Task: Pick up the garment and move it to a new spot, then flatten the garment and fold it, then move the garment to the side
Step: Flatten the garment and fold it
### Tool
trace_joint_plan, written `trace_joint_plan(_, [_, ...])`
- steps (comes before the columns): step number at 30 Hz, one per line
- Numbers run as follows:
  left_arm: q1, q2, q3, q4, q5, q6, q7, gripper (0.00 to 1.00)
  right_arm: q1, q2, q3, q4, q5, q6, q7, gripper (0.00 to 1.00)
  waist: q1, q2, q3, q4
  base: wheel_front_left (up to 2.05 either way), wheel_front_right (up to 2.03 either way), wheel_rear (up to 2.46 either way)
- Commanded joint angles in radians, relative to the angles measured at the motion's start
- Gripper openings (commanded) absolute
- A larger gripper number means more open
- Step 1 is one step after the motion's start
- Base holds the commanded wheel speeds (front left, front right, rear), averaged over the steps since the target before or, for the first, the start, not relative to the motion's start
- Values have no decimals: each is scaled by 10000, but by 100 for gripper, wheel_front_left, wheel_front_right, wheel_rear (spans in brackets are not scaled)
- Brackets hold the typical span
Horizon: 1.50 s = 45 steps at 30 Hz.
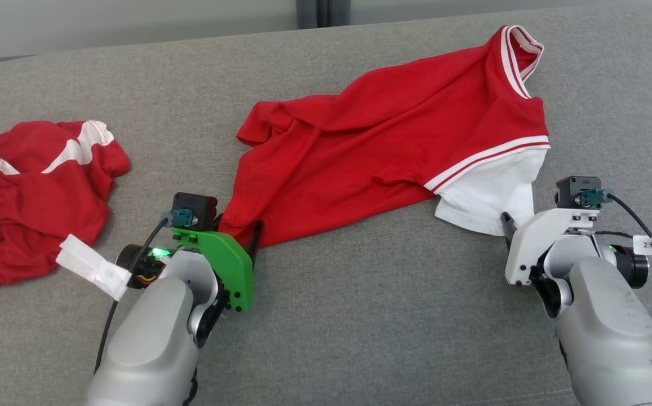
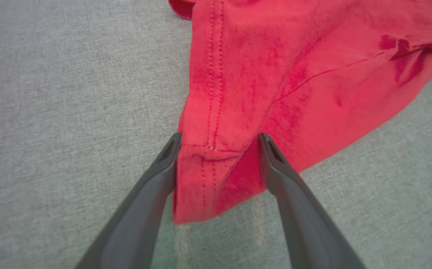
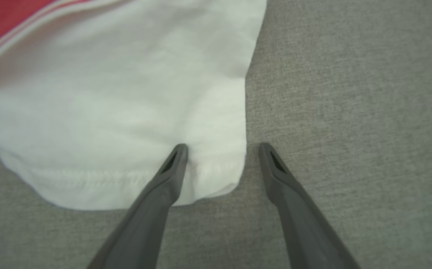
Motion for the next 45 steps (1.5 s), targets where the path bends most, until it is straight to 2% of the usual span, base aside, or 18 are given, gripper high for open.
trace_joint_plan(1, [-253, 116, 32, 15, 47, 102, -111, 100, 562, 187, 95, 531, 9, 5, 361, 100, 0, 0, -7, -6, 0, 0, 0])
trace_joint_plan(11, [-137, 276, 90, -28, -421, 75, 264, 100, 696, 157, -176, 462, -102, 5, 338, 98, 0, 0, -115, -7, 0, 0, 0])
trace_joint_plan(20, [212, 485, 276, -719, -798, 161, 801, 100, 839, 134, -349, 311, -185, -6, 452, 99, 0, 0, -88, 12, 0, 0, 0])
trace_joint_plan(22, [252, 496, 244, -826, -847, 155, 865, 100, 839, 134, -305, 281, -136, -6, 475, 95, 0, 0, -54, -15, 0, 0, 0])
trace_joint_plan(23, [241, 494, 230, -871, -858, 152, 843, 100, 833, 134, -288, 272, -115, -6, 495, 82, 0, 0, -40, -24, 0, 0, 0])
trace_joint_plan(24, [235, 483, 210, -895, -873, 145, 840, 75, 821, 134, -257, 273, -81, -6, 526, 55, 0, 0, -22, -37, 0, 0, 0])
trace_joint_plan(25, [244, 461, 181, -894, -907, 128, 881, 51, 806, 137, -227, 279, -64, -6, 526, 49, 0, 0, -11, -50, 0, 0, 0])
trace_joint_plan(26, [247, 428, 141, -916, -938, 99, 893, 43, 785, 145, -178, 273, -28, -4, 551, 13, 0, 0, 2, -72, 0, 0, 0])
trace_joint_plan(27, [241, 416, 121, -923, -978, 84, 896, 30, 768, 148, -144, 271, 2, -4, 566, 0, 0, 0, 9, -91, 0, 0, 0])
trace_joint_plan(28, [221, 425, 80, -923, -1004, 61, 855, 10, 753, 146, -105, 267, 43, -4, 570, 0, 0, 0, 13, -119, 0, 0, 0])
trace_joint_plan(29, [205, 439, 52, -933, -1029, 48, 796, 0, 754, 143, -68, 267, 56, -6, 562, 0, 0, 0, 9, -143, 0, 0, 0])
trace_joint_plan(33, [86, 545, 101, -1056, -921, 89, 212, 0, 759, 126, -52, 1, 211, -6, 177, 0, 0, 0, -47, -210, 0, 0, 0])
trace_joint_plan(37, [160, 490, 166, -1411, -1021, 62, -381, 0, 602, 103, -223, -804, 670, -4, -640, 0, 0, 0, -206, -177, 0, 0, 0])
trace_joint_plan(41, [440, 302, 340, -2095, -1476, 7, -822, 0, 765, 88, -523, -2144, 1011, -4, -1260, 0, 0, 0, -423, -125, 0, 0, 0])
trace_joint_plan(45, [702, 158, 379, -3282, -2399, -58, -1051, 0, 1075, 88, -893, -4126, 849, -4, -1352, 0, 0, 0, -567, -138, 0, 0, 0])
